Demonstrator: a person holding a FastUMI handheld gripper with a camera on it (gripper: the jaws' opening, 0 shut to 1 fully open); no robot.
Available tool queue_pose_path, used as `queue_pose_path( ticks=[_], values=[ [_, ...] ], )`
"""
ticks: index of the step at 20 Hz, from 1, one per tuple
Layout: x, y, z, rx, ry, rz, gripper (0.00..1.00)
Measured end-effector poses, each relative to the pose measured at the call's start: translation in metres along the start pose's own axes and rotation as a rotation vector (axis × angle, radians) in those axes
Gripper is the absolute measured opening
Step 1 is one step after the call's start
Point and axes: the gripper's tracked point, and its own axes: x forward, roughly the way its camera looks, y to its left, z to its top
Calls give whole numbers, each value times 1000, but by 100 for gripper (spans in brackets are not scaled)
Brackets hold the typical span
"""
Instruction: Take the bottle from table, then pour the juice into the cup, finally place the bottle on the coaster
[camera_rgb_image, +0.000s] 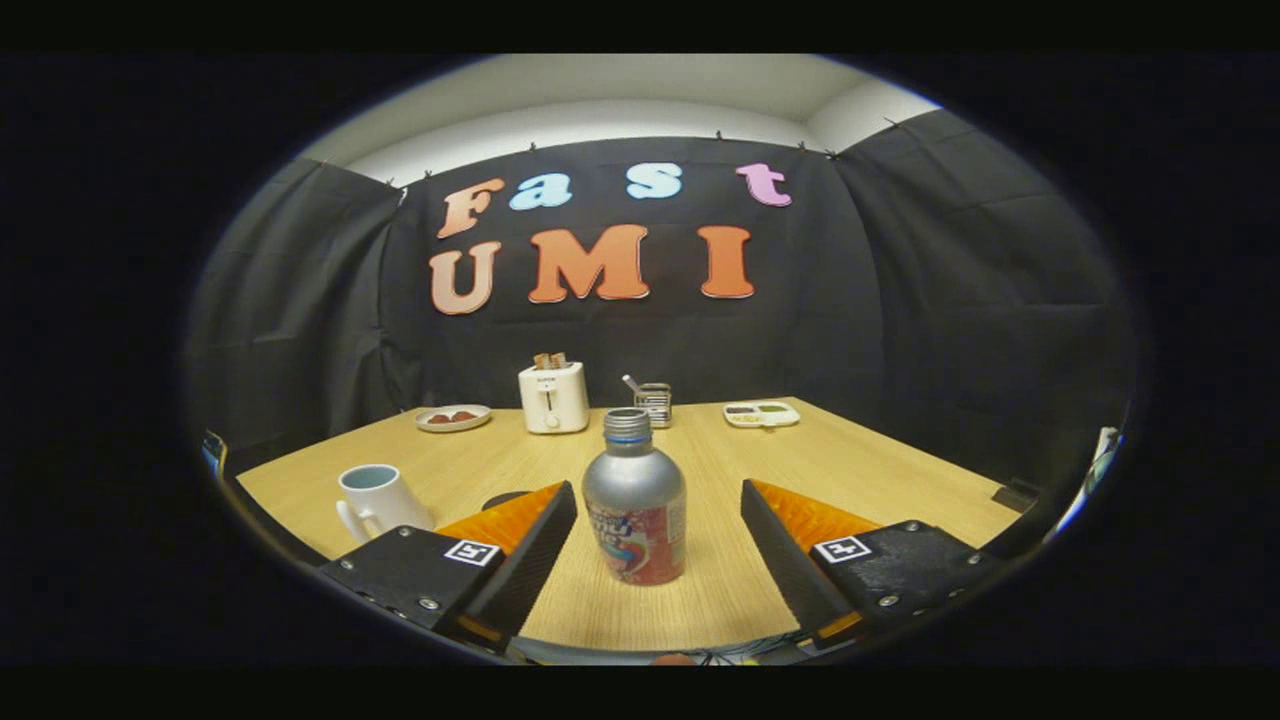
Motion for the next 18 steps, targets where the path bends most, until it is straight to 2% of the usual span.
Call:
queue_pose_path(
  ticks=[5,11,15,18],
  values=[
    [7,5,-13,50,27,21,99],
    [14,10,-34,-9,65,48,98],
    [27,16,-51,9,100,71,98],
    [36,9,-65,0,142,55,99]
  ],
)
